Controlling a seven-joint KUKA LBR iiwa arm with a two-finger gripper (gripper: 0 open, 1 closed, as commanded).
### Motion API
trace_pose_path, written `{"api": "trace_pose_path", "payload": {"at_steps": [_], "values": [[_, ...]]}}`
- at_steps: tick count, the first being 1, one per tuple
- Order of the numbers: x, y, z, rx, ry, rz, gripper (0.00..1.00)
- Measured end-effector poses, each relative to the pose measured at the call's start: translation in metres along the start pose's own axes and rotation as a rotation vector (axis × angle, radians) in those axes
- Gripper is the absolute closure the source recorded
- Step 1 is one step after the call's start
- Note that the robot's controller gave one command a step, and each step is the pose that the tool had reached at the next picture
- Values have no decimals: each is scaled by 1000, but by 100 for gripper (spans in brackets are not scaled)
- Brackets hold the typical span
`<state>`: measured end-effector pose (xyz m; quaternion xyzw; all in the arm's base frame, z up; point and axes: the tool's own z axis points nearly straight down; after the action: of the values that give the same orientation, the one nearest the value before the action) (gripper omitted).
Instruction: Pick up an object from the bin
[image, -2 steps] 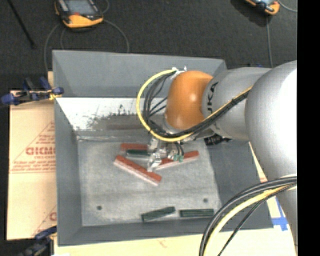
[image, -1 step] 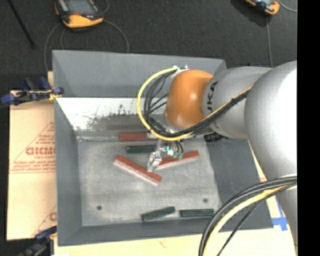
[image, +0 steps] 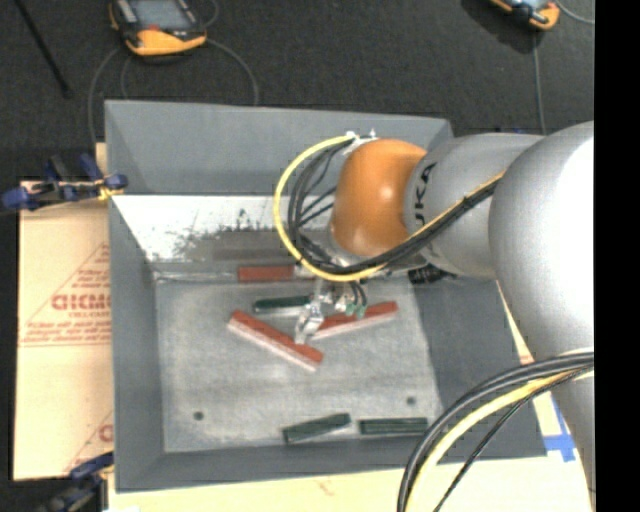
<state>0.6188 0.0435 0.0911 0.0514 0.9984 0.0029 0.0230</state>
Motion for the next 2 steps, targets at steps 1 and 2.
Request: {"api": "trace_pose_path", "payload": {"at_steps": [1,2], "values": [[13,1,-2,5,50,-2,100],[13,1,-2,5,50,-1,100]]}}
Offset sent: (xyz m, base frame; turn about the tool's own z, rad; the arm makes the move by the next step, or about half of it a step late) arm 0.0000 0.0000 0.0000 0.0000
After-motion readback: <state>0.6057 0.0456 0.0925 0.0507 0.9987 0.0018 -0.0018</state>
